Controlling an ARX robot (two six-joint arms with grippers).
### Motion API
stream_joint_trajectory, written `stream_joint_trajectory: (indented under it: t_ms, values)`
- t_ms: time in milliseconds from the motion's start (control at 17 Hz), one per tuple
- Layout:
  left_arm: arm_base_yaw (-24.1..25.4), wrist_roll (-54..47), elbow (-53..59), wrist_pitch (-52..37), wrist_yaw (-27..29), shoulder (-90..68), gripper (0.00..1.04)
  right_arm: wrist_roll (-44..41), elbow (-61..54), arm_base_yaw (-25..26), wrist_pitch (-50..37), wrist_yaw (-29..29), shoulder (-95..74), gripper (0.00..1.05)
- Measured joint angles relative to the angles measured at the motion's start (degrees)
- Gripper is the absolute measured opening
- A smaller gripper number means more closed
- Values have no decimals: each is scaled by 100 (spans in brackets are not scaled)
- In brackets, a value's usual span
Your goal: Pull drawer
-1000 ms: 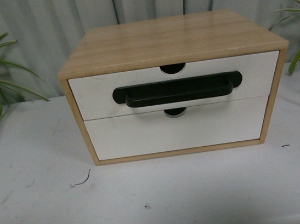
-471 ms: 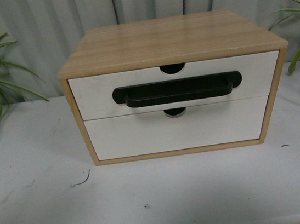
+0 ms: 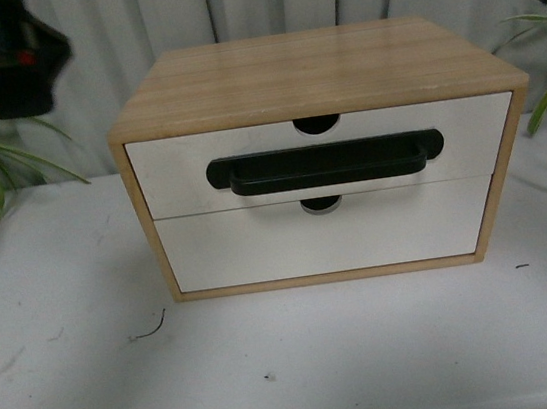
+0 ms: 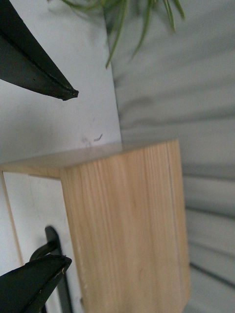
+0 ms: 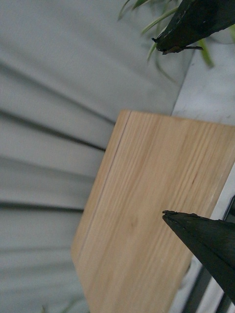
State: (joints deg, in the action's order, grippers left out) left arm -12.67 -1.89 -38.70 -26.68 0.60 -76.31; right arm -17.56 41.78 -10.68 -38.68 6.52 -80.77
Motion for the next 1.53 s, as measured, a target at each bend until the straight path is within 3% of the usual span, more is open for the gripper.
stream_joint_trajectory:
  t_ms: [118, 294, 471, 706, 1059, 1529]
  values:
    - [-221, -807, -533, 518, -551, -422, 98, -1257, 140, -48, 131, 723, -105, 98]
    - [-575, -2586, -1587, 1952, -1250, -879, 98, -3716, 649, 170, 1582, 1880, -170, 98]
    - [-780, -3679, -2282, 3134, -1641, -1364, 98, -5740, 1305, 380, 3097, 2177, -546, 98]
    - [-935, -4341, -2922, 3989, -1812, -1958, 98, -7775, 1982, 437, 4933, 2177, -1027, 98]
    - [-1161, -4522, -3189, 4465, -2100, -2225, 98, -8153, 2168, 393, 5543, 2006, -1375, 98]
    - [-1198, -4649, -3379, 4157, -1915, -2903, 98, -8181, 2406, 2, 5517, 1832, -1989, 98]
